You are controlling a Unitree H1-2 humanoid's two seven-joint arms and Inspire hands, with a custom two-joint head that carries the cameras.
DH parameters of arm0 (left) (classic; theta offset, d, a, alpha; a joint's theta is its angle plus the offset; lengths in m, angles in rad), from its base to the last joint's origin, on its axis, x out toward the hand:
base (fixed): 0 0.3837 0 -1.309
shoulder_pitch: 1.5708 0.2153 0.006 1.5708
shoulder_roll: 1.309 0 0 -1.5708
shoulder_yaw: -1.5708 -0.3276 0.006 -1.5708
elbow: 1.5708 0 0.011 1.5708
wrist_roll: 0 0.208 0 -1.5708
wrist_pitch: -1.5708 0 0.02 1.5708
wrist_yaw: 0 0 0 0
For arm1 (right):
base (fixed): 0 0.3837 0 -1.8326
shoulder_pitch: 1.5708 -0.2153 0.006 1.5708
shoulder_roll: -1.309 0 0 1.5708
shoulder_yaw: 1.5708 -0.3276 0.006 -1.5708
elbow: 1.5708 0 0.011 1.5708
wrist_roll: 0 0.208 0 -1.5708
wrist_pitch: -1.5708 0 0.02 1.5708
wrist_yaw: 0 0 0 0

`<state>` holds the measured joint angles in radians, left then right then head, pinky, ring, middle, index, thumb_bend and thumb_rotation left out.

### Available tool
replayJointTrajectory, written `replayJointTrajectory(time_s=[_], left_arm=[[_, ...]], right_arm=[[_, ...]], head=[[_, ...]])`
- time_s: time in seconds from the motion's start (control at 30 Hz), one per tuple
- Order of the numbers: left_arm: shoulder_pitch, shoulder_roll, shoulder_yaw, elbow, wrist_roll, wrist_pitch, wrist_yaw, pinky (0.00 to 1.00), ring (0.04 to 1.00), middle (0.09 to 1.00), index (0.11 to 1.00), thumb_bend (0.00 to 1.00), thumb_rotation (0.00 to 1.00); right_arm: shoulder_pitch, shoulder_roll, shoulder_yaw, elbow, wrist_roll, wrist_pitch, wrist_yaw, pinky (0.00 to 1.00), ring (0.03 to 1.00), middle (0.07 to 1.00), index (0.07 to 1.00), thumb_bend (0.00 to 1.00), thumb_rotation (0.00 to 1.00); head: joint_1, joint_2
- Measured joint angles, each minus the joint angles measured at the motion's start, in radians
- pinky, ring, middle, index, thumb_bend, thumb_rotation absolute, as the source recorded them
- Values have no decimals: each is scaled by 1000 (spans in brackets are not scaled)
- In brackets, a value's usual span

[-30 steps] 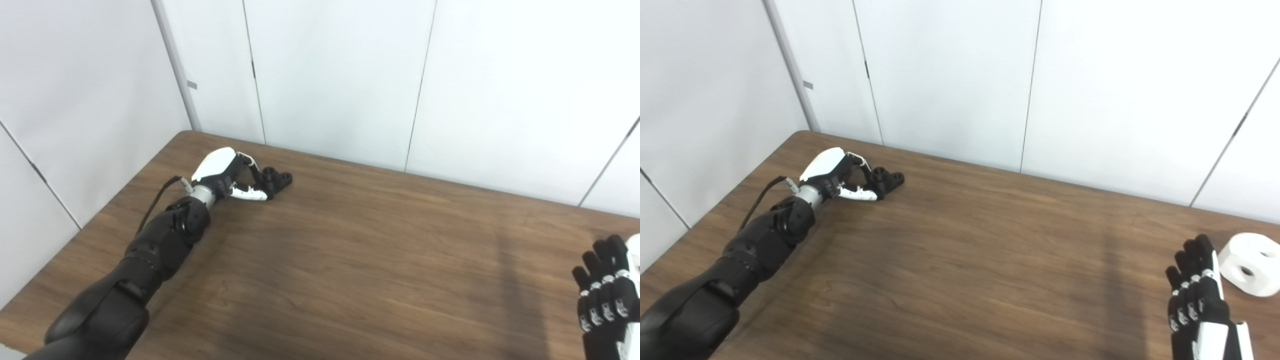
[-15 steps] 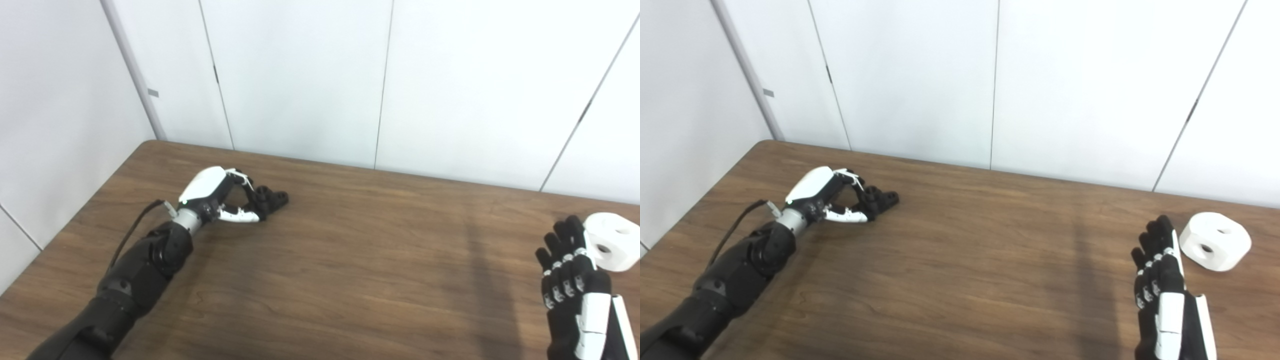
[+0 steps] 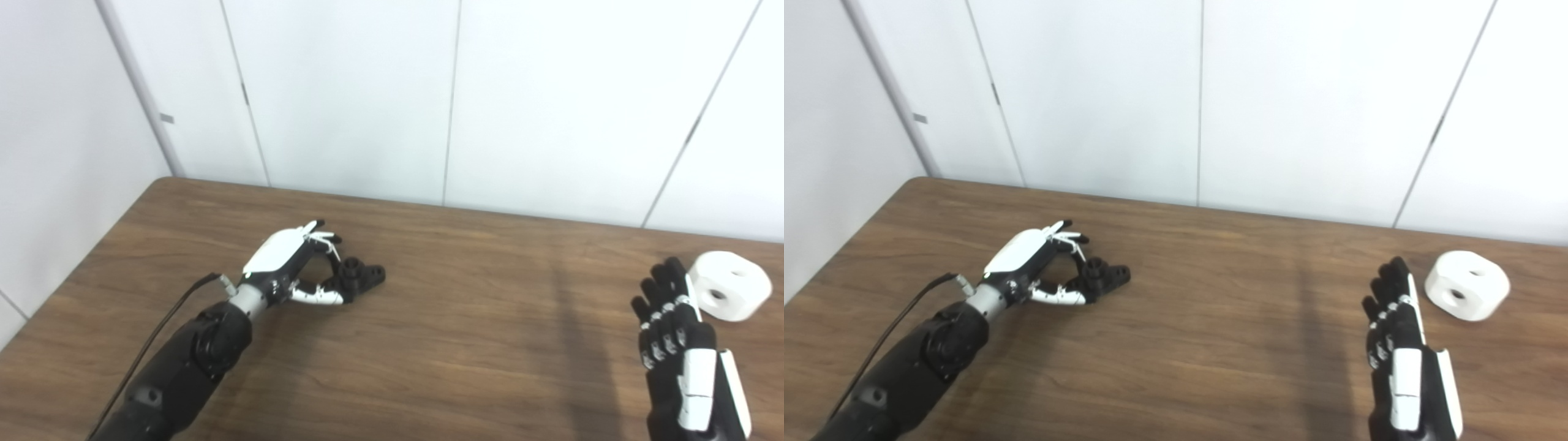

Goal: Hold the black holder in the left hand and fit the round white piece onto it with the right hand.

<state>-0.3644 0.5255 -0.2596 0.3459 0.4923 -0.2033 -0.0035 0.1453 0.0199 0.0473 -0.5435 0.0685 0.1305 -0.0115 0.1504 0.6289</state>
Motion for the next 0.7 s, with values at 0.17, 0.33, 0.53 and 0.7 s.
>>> replayJointTrajectory(time_s=[0.17, 0.33, 0.53, 0.7], left_arm=[[28, -19, 1, -72, -2, 32, -48, 1000, 1000, 866, 483, 523, 48], [53, -22, -9, -143, -4, 40, -100, 1000, 1000, 859, 483, 522, 46], [77, -55, -33, -189, -12, 35, -131, 1000, 1000, 851, 483, 522, 46], [91, -81, -52, -220, -13, 35, -141, 1000, 1000, 847, 482, 523, 47]], right_arm=[[1, 11, 8, 0, -2, 0, 0, 1000, 1000, 1000, 1000, 582, 940], [2, 28, 13, 0, -17, 0, -8, 1000, 1000, 1000, 1000, 608, 943], [2, 33, 13, -1, -47, 0, -23, 1000, 1000, 1000, 1000, 633, 957], [5, 38, 21, -4, -64, 0, -30, 1000, 1000, 1000, 1000, 609, 952]], head=[[-29, 9], [-61, 21], [-94, 31], [-129, 38]])
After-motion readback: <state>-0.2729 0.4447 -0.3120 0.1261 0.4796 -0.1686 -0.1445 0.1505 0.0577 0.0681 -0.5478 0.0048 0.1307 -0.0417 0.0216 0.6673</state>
